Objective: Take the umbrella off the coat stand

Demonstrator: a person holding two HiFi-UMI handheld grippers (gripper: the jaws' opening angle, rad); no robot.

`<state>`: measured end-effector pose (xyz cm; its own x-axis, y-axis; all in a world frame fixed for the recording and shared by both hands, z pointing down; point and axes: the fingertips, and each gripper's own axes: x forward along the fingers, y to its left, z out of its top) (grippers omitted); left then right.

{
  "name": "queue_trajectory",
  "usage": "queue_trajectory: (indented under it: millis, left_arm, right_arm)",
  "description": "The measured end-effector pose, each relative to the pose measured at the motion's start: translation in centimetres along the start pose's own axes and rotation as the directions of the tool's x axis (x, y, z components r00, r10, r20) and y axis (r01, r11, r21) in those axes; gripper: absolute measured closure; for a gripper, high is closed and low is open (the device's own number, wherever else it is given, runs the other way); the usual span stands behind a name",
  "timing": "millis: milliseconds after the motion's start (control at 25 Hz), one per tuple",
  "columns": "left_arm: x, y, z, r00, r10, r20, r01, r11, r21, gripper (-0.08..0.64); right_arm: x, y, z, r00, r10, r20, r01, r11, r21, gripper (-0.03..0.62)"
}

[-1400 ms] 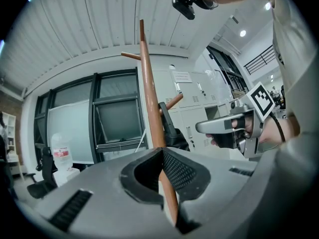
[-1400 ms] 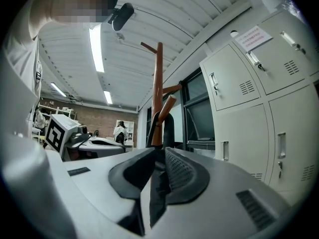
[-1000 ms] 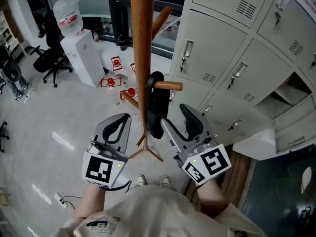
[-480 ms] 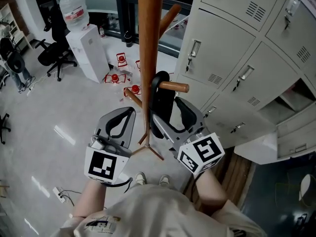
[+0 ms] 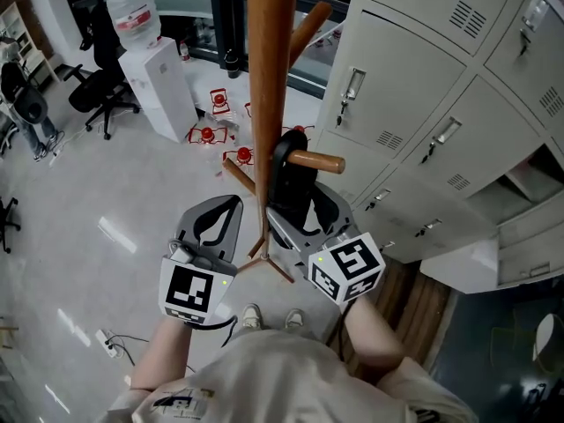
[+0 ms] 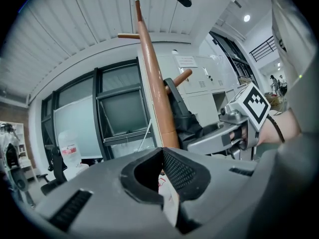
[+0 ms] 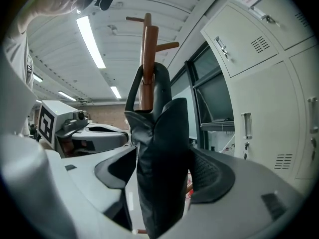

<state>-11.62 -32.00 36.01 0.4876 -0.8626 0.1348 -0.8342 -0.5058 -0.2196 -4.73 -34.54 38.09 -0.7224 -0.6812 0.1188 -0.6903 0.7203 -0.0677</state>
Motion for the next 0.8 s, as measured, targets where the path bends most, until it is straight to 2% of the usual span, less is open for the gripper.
queue_trajectory:
  millis: [200, 360, 480, 640, 800]
  left_arm:
    - [0.1, 0.1, -1.0, 1.0, 0.005, -0.02, -0.005, 1.0, 0.006, 0.552]
    - [0.1, 0.0, -2.0, 0.999, 0.02, -0.04, -0.018, 0.998, 0.06, 0.552]
    - [-0.2, -0.2, -2.7, 0.998, 0.015, -0.054, -0.013, 0.999, 0.039, 0.552]
    - [-0.5, -0.2, -3.0, 0.998, 0.013, -0.058, -0.012, 0.999, 0.03, 0.552]
    - [-1.1, -0.1, -2.4, 0.999, 0.012, -0.041, -0.012, 1.0, 0.01, 0.552]
  right_arm:
    - [0.6, -0.2, -0.6, 1.0, -0.005, 0.024, 0.004, 0.999, 0.038, 0.293]
    - [0.6, -0.4, -0.7, 0.998, -0.01, 0.057, 0.006, 0.998, 0.064, 0.293]
    - [0.6, -0.5, -0.7, 0.998, -0.022, 0.063, 0.017, 0.998, 0.068, 0.295]
    - [0.4, -0.6, -0.7, 0.998, -0.036, 0.058, 0.032, 0.997, 0.069, 0.335]
    - [0.2, -0.5, -0.8, 0.999, -0.024, 0.037, 0.021, 0.997, 0.072, 0.345]
